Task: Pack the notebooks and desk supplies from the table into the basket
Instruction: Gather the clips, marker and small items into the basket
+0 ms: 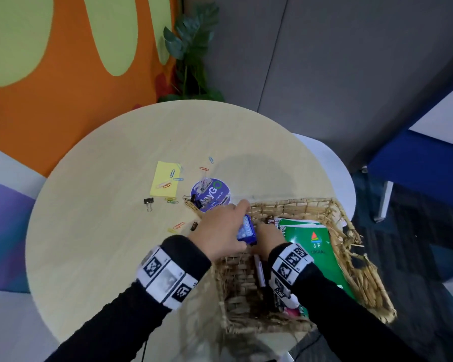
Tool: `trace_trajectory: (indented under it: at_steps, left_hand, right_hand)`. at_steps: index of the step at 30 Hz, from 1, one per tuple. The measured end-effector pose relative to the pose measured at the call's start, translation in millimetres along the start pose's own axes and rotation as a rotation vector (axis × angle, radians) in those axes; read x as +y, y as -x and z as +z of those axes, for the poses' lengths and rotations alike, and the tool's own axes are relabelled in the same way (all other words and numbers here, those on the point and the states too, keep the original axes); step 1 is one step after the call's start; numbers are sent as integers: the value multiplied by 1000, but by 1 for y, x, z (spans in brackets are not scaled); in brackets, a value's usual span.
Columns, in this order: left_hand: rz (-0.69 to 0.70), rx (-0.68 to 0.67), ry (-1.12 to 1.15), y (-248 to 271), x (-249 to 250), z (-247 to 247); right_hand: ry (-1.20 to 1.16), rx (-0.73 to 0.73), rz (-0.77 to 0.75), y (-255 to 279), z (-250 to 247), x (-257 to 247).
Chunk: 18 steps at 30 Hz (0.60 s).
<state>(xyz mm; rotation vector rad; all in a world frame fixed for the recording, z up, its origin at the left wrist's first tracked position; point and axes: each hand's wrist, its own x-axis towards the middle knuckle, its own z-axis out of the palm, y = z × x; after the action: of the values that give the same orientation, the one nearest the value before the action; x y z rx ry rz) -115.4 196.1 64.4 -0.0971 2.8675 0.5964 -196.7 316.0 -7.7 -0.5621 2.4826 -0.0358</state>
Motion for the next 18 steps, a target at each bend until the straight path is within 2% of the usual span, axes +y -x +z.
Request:
trace_trajectory:
  at_steps: [3,6,7,10,13,17,18]
  left_hand:
    - [15,-168,-221,-23,15,9]
    - [-10,-402,-308,-44,27,16]
    - [-51,-425,-304,-49,29,18]
    - [-139,-368,-180,-59,33,29]
    - [-259,-402,-147,-64,41,36]
    - [-454,-545,-475,-56,68,40]
    - [-437,-554,-517,-51,74,34]
  right_hand:
    - [-109,112,58,34,-26,26]
    - [-205,185,82,70,-35,62]
    - [-247,200,75,82,-35,72]
    - [-341,228,72,112,-35,97]
    - [-369,274,118,128,-34,116]
    - [-383,255,150,133,-26,131]
    - [-382,248,146,132,-24,134]
